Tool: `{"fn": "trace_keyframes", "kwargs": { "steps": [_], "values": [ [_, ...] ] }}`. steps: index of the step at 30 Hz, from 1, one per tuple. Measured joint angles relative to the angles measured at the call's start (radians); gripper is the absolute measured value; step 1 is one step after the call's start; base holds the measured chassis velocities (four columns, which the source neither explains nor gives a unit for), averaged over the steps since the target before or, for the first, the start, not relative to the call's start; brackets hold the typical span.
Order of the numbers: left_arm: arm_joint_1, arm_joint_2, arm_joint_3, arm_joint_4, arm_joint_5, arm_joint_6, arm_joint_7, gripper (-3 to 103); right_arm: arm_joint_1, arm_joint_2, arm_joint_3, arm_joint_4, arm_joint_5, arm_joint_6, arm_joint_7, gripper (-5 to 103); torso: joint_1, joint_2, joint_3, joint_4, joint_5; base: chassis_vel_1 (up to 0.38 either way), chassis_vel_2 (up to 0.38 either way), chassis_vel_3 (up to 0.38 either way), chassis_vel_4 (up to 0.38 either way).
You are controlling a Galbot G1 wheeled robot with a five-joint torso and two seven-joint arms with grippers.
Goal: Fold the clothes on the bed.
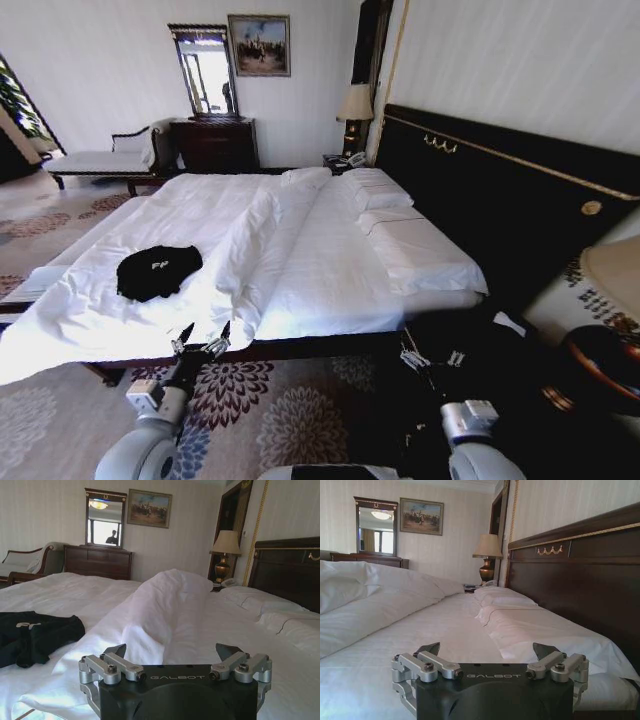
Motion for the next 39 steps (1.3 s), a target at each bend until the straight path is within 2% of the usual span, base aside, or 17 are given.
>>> {"fn": "trace_keyframes", "kwargs": {
  "steps": [39],
  "values": [
    [0.015, -0.015, -0.001, -0.012, 0.000, 0.000, 0.008, 100, -0.009, 0.004, -0.023, 0.013, -0.026, -0.006, -0.002, 100, 0.000, 0.000, 0.000, 0.0000, 0.0001, 0.051, 0.156, -0.051, -0.155]
  ]
}}
